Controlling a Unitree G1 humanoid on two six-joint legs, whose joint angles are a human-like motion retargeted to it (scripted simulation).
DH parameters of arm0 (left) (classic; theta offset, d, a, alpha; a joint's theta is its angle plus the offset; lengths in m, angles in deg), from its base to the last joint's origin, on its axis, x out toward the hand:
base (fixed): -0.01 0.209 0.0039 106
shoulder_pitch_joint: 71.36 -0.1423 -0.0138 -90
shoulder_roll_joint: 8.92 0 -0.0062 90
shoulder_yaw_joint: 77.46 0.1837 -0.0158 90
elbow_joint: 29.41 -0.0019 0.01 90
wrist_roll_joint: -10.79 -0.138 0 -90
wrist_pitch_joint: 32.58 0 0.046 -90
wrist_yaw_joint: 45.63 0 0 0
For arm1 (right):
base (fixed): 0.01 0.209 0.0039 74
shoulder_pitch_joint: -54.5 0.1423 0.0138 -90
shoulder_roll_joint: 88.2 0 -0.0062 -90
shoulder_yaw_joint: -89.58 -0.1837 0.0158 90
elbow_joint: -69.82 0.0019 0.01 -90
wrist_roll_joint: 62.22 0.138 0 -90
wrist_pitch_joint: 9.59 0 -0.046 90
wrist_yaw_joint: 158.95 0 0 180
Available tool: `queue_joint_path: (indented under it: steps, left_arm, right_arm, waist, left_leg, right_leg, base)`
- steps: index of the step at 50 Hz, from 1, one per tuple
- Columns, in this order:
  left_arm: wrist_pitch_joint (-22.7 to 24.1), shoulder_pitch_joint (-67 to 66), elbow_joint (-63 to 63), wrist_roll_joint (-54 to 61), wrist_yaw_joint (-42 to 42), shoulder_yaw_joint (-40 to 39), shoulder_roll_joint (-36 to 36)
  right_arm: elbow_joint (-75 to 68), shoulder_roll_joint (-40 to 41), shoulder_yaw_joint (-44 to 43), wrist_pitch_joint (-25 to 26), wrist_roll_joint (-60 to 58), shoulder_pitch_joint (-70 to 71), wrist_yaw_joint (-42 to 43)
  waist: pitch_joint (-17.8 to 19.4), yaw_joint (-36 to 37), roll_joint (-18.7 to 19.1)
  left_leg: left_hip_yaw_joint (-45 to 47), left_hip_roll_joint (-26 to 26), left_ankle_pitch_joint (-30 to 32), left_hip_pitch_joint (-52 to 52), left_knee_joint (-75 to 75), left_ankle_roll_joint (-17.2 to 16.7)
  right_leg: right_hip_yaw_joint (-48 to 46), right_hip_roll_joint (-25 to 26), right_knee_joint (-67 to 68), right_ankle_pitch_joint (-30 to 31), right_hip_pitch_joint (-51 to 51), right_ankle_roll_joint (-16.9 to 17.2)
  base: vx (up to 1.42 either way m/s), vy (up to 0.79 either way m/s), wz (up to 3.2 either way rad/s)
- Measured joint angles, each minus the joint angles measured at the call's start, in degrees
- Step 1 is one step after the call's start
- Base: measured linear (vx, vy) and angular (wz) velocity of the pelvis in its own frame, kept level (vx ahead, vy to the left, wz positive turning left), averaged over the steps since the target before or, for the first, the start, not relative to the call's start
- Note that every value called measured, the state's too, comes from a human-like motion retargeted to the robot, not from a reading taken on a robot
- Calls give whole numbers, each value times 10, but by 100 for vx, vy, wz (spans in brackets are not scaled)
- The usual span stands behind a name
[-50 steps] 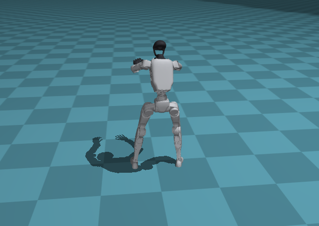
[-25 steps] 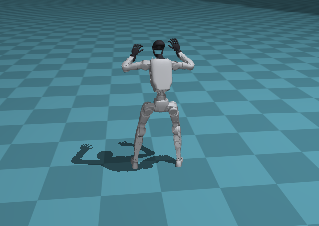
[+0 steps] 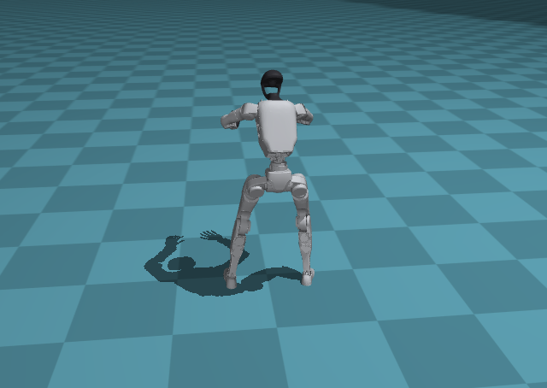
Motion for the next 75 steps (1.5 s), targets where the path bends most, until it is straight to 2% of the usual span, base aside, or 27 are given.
queue_joint_path:
  steps: [2,5,7,10,14,18,20,23,25,27,29,31,33,34,35,38,41,45,50,53,55,58,62,64,70,73,75]
  left_arm:
    - [24,-145,89,-31,14,-69,-30]
    - [29,-382,164,-108,20,-208,-64]
    - [111,-611,239,-132,44,-378,-65]
    - [138,-854,324,-171,54,-565,-21]
    - [161,-1033,420,-148,74,-691,-7]
    - [168,-1041,504,-159,96,-753,-77]
    - [159,-971,537,-175,102,-766,-130]
    - [118,-731,541,-178,100,-676,-215]
    - [78,-496,516,-183,86,-541,-243]
    - [21,-227,458,-185,64,-357,-230]
    - [24,-42,389,-137,70,-232,-199]
    - [-23,117,295,-111,67,-129,-135]
    - [-132,254,184,-129,19,-69,-3]
    - [-94,281,124,-89,25,-41,4]
    - [-5,291,62,-19,52,-10,-24]
    - [-3,339,-103,37,19,49,34]
    - [-34,358,-243,58,-38,38,113]
    - [-26,294,-289,81,-71,13,131]
    - [-30,98,-127,55,-21,-45,44]
    - [-35,-92,7,7,-6,-137,-34]
    - [-34,-238,95,-29,12,-226,-64]
    - [82,-526,235,-56,82,-407,-86]
    - [133,-767,357,-140,121,-571,-35]
    - [145,-832,408,-154,134,-621,-18]
    - [151,-809,541,-223,136,-688,-52]
    - [122,-648,569,-226,126,-629,-107]
    - [102,-494,564,-214,117,-543,-139]
  right_arm:
    - [81,-69,-101,-10,-41,-139,10]
    - [133,-90,-253,-20,-72,-354,46]
    - [210,-102,-444,-68,-124,-579,43]
    - [291,-108,-640,-106,-141,-827,46]
    - [387,-103,-842,-112,-137,-1054,37]
    - [476,-138,-947,-127,-142,-1097,54]
    - [511,-178,-959,-131,-149,-1044,62]
    - [528,-257,-875,-84,-156,-852,39]
    - [520,-288,-730,-57,-155,-635,21]
    - [479,-288,-511,-19,-149,-357,5]
    - [421,-230,-333,-6,-127,-126,-3]
    - [331,-168,-164,23,-102,82,-4]
    - [240,-188,78,40,-16,299,-4]
    - [175,-119,81,36,-15,318,9]
    - [98,0,18,28,-42,289,28]
    - [-61,91,50,26,-11,314,4]
    - [-190,103,101,25,14,335,-99]
    - [-257,91,109,16,32,278,-160]
    - [-138,-12,83,22,55,125,-61]
    - [-36,-64,-1,23,33,-33,0]
    - [48,-110,-102,23,3,-172,23]
    - [206,-115,-397,-29,-88,-511,44]
    - [363,-60,-644,-98,-135,-817,76]
    - [426,-25,-730,-102,-146,-911,72]
    - [570,-9,-831,-134,-184,-923,72]
    - [595,-73,-797,-98,-196,-781,62]
    - [579,-121,-723,-68,-200,-633,56]
  waist:
    - [0,1,8]
    - [0,-8,-12]
    - [0,-14,-9]
    - [0,-14,-15]
    - [0,-12,-17]
    - [0,-14,-22]
    - [-5,-12,-21]
    - [0,-9,-21]
    - [0,-4,-20]
    - [0,4,-21]
    - [0,-1,-15]
    - [0,-1,-4]
    - [0,46,30]
    - [0,31,25]
    - [0,-8,6]
    - [0,-18,0]
    - [0,6,30]
    - [0,13,38]
    - [0,3,25]
    - [0,-17,0]
    - [0,-20,-7]
    - [0,-27,-18]
    - [0,-14,-17]
    - [0,-11,-18]
    - [-14,-10,-37]
    - [-21,-10,-39]
    - [-20,-11,-41]
  left_leg:
    - [0,1,-3,-8,4,-5]
    - [4,-3,-4,-14,-4,4]
    - [8,7,-27,0,33,-18]
    - [17,10,-44,-18,69,-27]
    - [14,6,-32,12,21,-20]
    - [18,-3,-44,10,54,-21]
    - [15,-2,-56,-4,85,-22]
    - [15,-12,-47,27,65,-14]
    - [14,-11,-47,29,69,-13]
    - [13,-8,-46,21,71,-9]
    - [7,-1,-40,54,46,-12]
    - [4,4,-31,48,31,-12]
    - [0,10,-25,10,28,-22]
    - [0,11,-25,20,31,-21]
    - [3,12,-27,46,35,-15]
    - [3,11,-14,47,18,-20]
    - [0,12,2,24,-2,-24]
    - [-2,14,10,20,-15,-26]
    - [-5,10,12,8,-18,-16]
    - [-3,0,10,-3,-17,-5]
    - [-3,-3,9,-13,-18,-1]
    - [0,-4,-9,6,4,-12]
    - [4,11,-38,-20,63,-27]
    - [2,7,-31,0,35,-21]
    - [3,-5,-50,-12,76,-18]
    - [0,-8,-48,-6,74,-16]
    - [-1,-9,-48,-3,76,-16]
  right_leg:
    - [-1,0,-1,1,-4,7]
    - [7,0,-3,0,-17,2]
    - [7,3,14,-8,4,22]
    - [14,-1,41,-14,-14,30]
    - [13,4,3,-7,12,32]
    - [16,-14,43,-22,7,39]
    - [19,-17,72,-34,-5,38]
    - [15,-28,65,-32,23,37]
    - [14,-28,70,-35,24,33]
    - [16,-24,74,-35,14,23]
    - [10,-9,45,-33,50,22]
    - [7,-2,32,-27,45,17]
    - [-3,2,31,-14,8,20]
    - [-1,4,30,-16,19,19]
    - [4,6,29,-24,46,15]
    - [0,5,18,-16,45,19]
    - [-7,8,1,-2,24,18]
    - [-12,11,-11,6,22,17]
    - [-11,8,-8,4,8,10]
    - [-6,-3,6,-4,-10,4]
    - [-2,-4,7,-4,-22,4]
    - [0,-9,18,-15,2,22]
    - [2,-2,52,-22,-15,26]
    - [1,-1,29,-18,3,28]
    - [8,-20,76,-39,-10,29]
    - [5,-24,78,-41,-4,25]
    - [4,-26,83,-44,0,21]
  base:
    - [8,1,2]
    - [8,0,-8]
    - [13,1,-16]
    - [12,2,-13]
    - [4,0,-3]
    - [1,0,2]
    - [0,0,0]
    - [0,0,0]
    - [-7,-3,-1]
    - [-11,-3,-10]
    - [-9,-4,-14]
    - [-11,-2,0]
    - [-10,0,3]
    - [-8,-2,-17]
    - [-7,-3,-16]
    - [-7,-1,5]
    - [-7,1,12]
    - [0,0,0]
    - [0,0,0]
    - [0,0,0]
    - [7,1,10]
    - [12,1,-5]
    - [13,0,-17]
    - [4,0,1]
    - [3,0,3]
    - [0,0,0]
    - [0,0,0]
